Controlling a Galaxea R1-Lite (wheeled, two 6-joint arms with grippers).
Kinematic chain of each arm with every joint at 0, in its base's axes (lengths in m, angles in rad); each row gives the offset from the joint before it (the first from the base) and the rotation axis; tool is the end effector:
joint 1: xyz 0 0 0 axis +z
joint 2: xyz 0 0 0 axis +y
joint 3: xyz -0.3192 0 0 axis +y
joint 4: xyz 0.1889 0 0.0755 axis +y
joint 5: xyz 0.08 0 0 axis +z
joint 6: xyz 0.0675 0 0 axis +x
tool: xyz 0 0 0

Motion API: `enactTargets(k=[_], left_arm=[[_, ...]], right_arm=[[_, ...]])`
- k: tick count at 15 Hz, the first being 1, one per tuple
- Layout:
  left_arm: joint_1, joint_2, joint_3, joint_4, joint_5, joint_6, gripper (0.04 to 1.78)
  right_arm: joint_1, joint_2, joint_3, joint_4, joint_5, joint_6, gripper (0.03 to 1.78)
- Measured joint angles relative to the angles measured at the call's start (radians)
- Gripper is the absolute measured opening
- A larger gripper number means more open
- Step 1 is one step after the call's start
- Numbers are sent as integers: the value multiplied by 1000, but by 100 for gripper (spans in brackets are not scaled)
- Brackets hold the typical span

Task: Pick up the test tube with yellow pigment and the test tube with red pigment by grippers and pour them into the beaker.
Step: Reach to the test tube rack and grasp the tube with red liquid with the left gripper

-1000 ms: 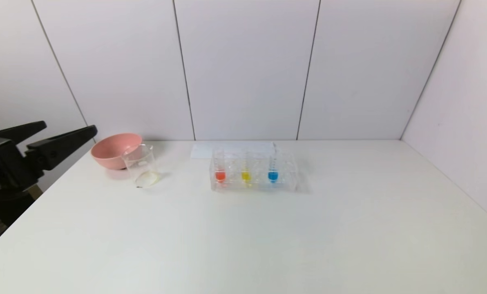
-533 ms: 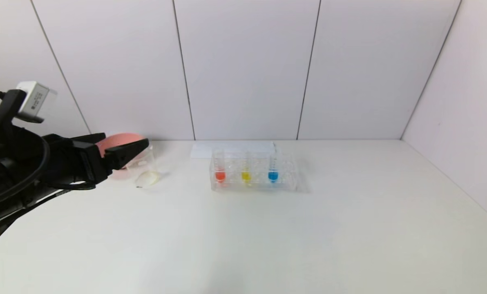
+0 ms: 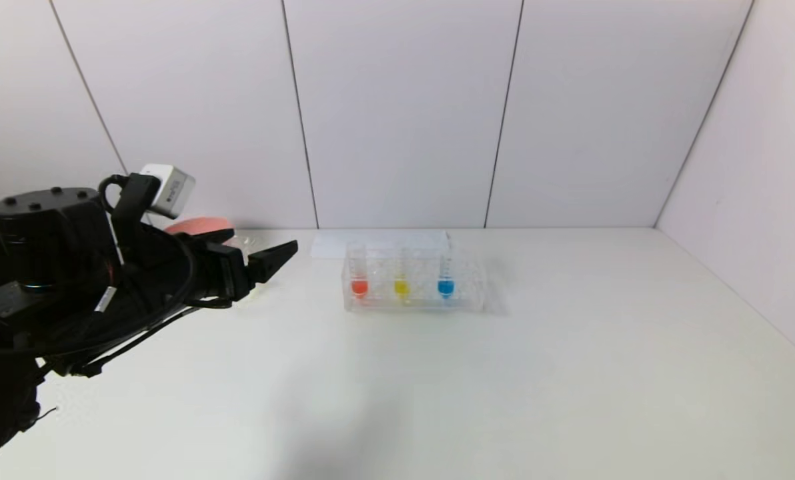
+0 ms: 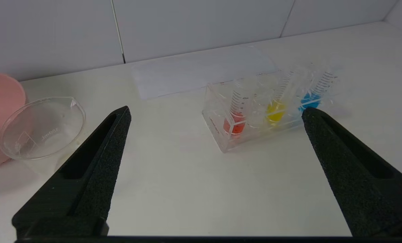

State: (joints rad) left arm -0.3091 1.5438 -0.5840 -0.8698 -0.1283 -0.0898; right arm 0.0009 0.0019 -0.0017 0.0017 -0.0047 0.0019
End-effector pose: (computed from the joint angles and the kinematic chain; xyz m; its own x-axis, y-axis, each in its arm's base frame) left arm 0.2907 -0.1019 0.1945 0.9020 -0.4224 -0.0891 0.4137 0.9048 -0.1008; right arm 0.0172 -0.0003 0.0758 1.0000 -0.0038 -0.0019 0.0038 1.0000 0.0019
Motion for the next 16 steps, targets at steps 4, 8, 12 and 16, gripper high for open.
enactTargets(k=[4,8,12,16], left_arm=[[-50,122,0,-141,10,-4,177],[-104,204,-12,-185,56,-4,177],[-138,276,-21,-268,105,-7,177],[-172,364,-46,-345,206,-6,177]], right_arm=[[0,0,0,0,0,0,170],[0,0,0,0,0,1,170],[0,0,0,0,0,0,170],[0,0,0,0,0,0,170]])
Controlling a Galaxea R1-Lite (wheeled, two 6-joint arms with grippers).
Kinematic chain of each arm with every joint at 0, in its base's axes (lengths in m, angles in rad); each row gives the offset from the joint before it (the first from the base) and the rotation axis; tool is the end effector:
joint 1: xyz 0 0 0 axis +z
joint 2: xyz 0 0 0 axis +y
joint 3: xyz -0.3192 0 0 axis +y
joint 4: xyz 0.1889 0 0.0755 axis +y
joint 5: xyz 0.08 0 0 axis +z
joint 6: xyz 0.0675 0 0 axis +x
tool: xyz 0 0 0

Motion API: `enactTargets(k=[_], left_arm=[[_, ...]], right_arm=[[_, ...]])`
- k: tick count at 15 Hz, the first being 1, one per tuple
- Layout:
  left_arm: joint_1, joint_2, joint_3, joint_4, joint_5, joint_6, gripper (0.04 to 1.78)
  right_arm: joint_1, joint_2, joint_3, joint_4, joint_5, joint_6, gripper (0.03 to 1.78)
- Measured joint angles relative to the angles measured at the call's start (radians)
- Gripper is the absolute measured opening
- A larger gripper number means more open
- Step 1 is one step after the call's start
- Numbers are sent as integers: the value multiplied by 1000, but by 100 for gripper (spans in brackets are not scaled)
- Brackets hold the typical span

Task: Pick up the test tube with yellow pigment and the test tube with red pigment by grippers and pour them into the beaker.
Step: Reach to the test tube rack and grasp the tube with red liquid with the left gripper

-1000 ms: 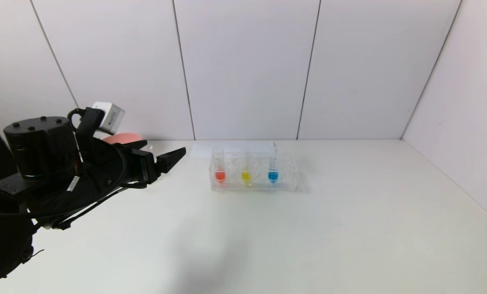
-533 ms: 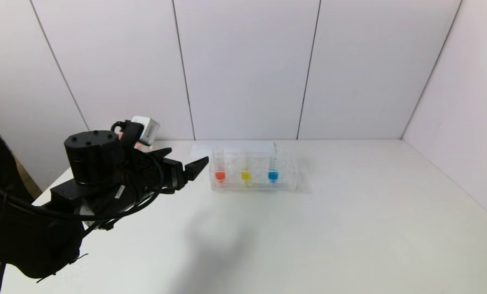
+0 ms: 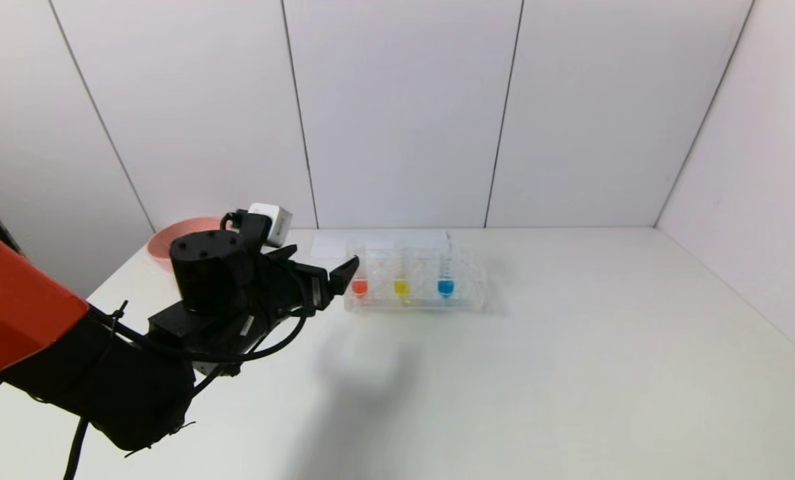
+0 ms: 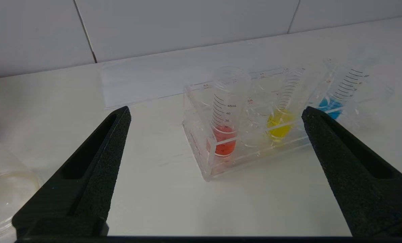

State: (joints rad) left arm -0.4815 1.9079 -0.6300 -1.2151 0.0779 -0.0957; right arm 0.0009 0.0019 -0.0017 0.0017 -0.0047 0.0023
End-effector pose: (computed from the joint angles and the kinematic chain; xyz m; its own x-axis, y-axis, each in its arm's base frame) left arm 0.3387 -0.1711 0.1329 0.9179 -0.3918 -0.0626 0.3858 0.9182 -0.0905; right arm 0.0172 -0.0003 0.0758 1.0000 -0.0038 -0.0019 0.0038 1.0000 0.0023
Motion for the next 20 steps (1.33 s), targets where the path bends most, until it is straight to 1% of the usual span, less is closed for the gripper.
enactTargets(k=[1,5,12,15,20], left_arm=[[-8,19,-9,-1,20,0,177],[-18,79,-48,-2,49,-3,177],[-36,180,-156,-1,110,-9,177],[-50,209,-207,5,152,-9,177],[-53,237,-268,33,187,-13,177]], right_arm=[[0,0,0,0,0,0,170],[0,0,0,0,0,0,170],[0,0,0,0,0,0,170],[0,0,0,0,0,0,170],[0,0,0,0,0,0,170]])
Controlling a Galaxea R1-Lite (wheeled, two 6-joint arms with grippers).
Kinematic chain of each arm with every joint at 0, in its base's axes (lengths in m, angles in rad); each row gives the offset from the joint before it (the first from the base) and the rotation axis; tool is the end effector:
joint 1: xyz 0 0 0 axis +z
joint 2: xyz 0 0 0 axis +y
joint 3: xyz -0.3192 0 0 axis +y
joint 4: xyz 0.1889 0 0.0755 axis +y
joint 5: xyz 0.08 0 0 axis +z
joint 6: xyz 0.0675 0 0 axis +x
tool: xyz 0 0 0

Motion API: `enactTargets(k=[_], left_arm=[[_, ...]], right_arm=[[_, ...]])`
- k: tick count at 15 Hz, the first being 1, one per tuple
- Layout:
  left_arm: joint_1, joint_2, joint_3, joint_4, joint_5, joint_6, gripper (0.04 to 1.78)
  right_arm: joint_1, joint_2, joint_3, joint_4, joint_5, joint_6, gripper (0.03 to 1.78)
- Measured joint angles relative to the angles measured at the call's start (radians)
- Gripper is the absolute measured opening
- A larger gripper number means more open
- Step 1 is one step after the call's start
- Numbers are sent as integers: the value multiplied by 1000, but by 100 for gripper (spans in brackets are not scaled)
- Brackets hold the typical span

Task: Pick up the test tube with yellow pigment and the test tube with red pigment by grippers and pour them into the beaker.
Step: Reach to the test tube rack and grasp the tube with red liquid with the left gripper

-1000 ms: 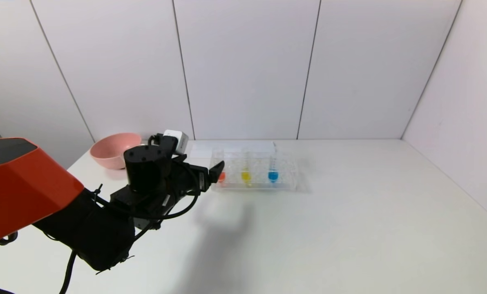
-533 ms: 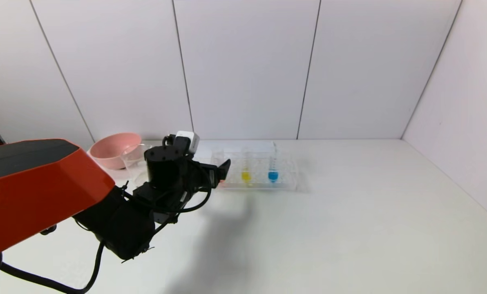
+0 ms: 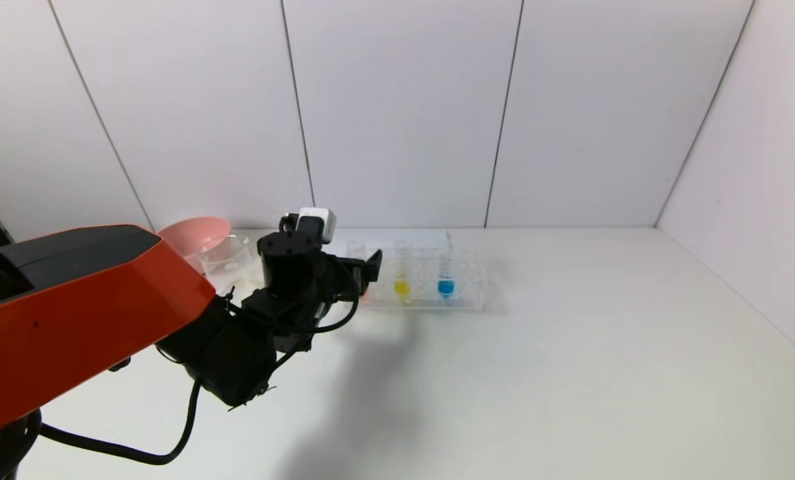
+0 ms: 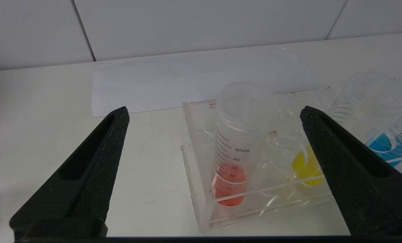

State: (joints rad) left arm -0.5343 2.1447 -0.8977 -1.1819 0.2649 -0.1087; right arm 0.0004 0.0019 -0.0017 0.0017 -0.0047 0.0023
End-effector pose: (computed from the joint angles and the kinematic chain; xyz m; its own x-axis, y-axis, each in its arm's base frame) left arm 0.3961 -0.2139 0.1036 0.9622 -0.2651 -0.0628 0.2590 0.9616 -0.0913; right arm 0.0172 -0.0003 0.0758 1.0000 -0.0043 -0.0019 0.0043 1.0000 0.0023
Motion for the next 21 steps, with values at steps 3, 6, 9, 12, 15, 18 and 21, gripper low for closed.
enactTargets(k=[3,6,9,12,15,18,21], left_arm=[[-1,9,-19,21,7,0,177],[-3,22,-31,22,6,0,177],[-2,36,-46,23,6,-2,177],[-1,50,-68,43,8,-3,171],[0,56,-80,63,8,-4,142],[0,57,-82,63,7,-4,89],[-1,57,-83,62,4,-4,47]], right_arm=[[0,0,0,0,0,0,170],[0,0,0,0,0,0,170],[0,0,0,0,0,0,170],[0,0,0,0,0,0,170],[0,0,0,0,0,0,170],[0,0,0,0,0,0,170],[0,0,0,0,0,0,170]])
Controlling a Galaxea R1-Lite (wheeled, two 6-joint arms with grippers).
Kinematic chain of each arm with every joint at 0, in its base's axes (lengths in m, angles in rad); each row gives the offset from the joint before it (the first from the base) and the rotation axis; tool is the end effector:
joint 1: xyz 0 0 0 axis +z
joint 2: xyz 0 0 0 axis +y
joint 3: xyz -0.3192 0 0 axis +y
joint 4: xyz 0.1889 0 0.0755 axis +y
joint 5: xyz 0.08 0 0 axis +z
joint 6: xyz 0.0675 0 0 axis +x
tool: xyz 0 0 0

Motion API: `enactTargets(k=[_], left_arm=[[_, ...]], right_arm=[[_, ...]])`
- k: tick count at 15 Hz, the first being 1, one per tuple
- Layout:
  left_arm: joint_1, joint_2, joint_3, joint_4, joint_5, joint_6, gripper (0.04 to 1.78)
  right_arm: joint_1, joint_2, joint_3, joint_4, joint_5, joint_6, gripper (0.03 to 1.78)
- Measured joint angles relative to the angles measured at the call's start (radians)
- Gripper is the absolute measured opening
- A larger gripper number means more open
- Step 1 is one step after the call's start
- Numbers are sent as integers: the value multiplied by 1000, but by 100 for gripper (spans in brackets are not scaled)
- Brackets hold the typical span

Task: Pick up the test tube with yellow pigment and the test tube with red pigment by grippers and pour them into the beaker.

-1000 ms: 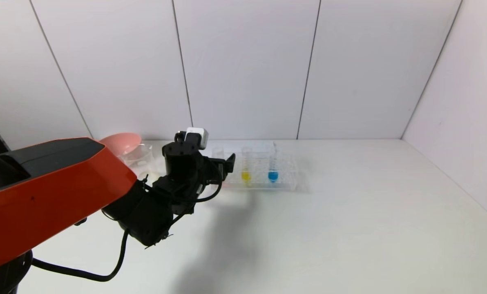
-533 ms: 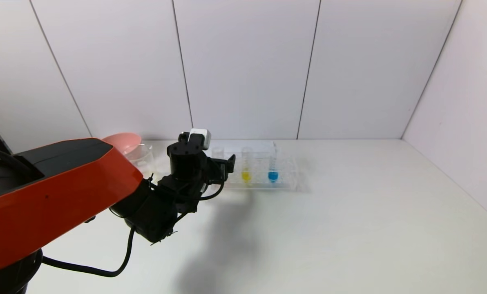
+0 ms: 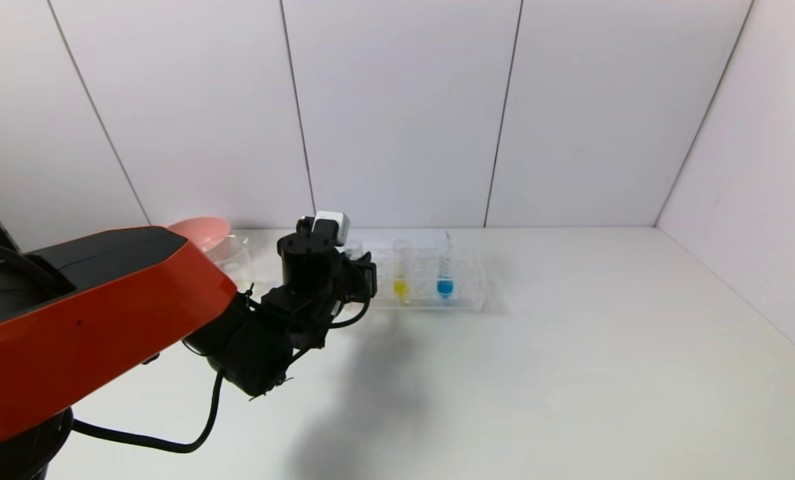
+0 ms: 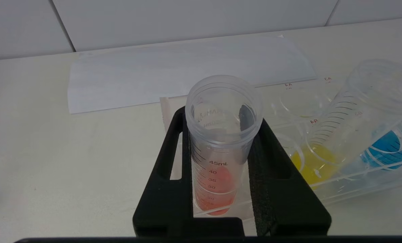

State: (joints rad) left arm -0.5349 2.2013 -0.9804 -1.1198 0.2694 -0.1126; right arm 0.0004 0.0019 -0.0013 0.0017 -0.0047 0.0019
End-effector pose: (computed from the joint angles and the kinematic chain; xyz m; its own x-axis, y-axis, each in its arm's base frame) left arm 0.4120 -0.2232 0.0916 0.9607 -0.2599 -0.0973 0.2521 0.9639 -0.0851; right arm 0.0172 -0.0003 0.0757 1.0000 -0.0043 -0.0023 0.0043 1.0000 0.0019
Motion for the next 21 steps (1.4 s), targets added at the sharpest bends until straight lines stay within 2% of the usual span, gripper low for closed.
enactTargets(k=[21], left_arm=[[1,-83,1,7,4,12,45]], right_arm=[[0,0,0,0,0,1,170]])
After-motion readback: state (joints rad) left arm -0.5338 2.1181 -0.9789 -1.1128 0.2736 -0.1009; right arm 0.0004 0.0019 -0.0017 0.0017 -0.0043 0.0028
